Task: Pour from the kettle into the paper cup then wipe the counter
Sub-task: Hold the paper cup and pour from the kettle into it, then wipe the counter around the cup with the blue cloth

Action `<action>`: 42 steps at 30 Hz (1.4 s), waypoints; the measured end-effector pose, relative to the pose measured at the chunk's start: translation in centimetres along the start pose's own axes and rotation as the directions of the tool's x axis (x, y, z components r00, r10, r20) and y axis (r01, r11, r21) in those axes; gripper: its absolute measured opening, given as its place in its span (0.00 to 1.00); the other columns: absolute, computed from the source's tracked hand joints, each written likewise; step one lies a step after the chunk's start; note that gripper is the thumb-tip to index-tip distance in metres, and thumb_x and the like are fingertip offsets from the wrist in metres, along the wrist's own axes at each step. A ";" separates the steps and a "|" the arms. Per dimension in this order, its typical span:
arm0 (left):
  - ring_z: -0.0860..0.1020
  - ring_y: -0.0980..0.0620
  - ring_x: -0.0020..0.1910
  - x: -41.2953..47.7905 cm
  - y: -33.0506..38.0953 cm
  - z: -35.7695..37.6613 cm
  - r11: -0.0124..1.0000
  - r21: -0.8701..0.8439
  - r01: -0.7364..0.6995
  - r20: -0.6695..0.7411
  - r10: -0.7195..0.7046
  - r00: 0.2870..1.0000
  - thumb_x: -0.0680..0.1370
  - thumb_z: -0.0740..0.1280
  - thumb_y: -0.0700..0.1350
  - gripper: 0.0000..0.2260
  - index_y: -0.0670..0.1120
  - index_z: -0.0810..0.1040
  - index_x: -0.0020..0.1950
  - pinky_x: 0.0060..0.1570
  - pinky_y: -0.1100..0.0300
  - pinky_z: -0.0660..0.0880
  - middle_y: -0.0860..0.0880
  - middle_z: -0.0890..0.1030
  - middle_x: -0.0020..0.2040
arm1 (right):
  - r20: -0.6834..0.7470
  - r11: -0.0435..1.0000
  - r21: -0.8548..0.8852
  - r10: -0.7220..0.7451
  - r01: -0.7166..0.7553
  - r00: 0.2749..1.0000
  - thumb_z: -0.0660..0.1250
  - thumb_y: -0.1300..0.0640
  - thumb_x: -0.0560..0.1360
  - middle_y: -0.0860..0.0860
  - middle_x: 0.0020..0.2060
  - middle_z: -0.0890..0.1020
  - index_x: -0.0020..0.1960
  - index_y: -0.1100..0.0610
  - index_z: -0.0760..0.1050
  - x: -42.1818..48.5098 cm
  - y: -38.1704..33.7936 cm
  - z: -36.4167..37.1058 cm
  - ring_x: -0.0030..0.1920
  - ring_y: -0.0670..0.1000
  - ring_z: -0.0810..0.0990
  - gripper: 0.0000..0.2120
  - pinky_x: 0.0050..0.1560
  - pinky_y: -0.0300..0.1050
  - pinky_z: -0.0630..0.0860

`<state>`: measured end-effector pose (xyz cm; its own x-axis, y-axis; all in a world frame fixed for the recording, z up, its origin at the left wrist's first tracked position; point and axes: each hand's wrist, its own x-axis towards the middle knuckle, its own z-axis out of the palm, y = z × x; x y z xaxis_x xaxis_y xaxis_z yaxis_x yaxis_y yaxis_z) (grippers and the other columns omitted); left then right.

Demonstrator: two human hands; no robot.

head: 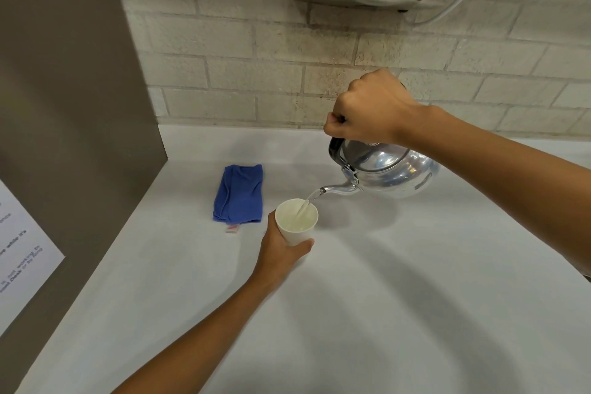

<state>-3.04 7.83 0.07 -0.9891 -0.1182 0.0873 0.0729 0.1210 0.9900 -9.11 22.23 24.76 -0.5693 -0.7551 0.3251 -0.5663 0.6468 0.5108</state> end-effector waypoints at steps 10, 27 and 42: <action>0.71 0.61 0.48 0.1 -0.1 0.0 0.999 0.039 -0.002 -0.010 0.002 1.000 0.65 0.76 0.40 0.32 0.56 0.60 0.59 0.38 0.75 0.69 0.64 0.69 0.49 | 0.002 0.992 0.096 0.087 -0.087 0.996 0.60 0.57 0.71 0.49 0.17 0.56 0.22 0.56 0.53 -0.6 0.5 1.7 0.21 0.48 0.52 0.23 0.27 0.37 0.52; 0.71 0.65 0.49 0.3 -0.7 0.0 0.999 0.035 0.023 -0.021 -0.022 1.000 0.64 0.77 0.40 0.31 0.60 0.62 0.54 0.39 0.81 0.68 0.63 0.70 0.50 | 0.152 0.627 0.504 0.613 -0.594 0.775 0.62 0.51 0.71 0.48 0.17 0.63 0.19 0.55 0.60 1.1 3.9 10.5 0.21 0.49 0.62 0.24 0.29 0.41 0.63; 0.72 0.64 0.50 0.2 -0.8 0.0 0.998 0.036 0.056 -0.017 -0.056 0.998 0.64 0.77 0.43 0.28 0.63 0.64 0.51 0.38 0.79 0.70 0.62 0.72 0.50 | 0.331 0.409 0.519 0.714 -0.751 0.617 0.61 0.54 0.70 0.50 0.19 0.62 0.21 0.56 0.58 4.7 3.1 16.1 0.22 0.50 0.59 0.21 0.26 0.40 0.56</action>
<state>-3.34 7.67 -0.72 -0.9894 -0.1410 0.0341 0.0127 0.1494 0.9887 -23.09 22.38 15.06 -0.9528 0.0309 0.3019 -0.1133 0.8867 -0.4483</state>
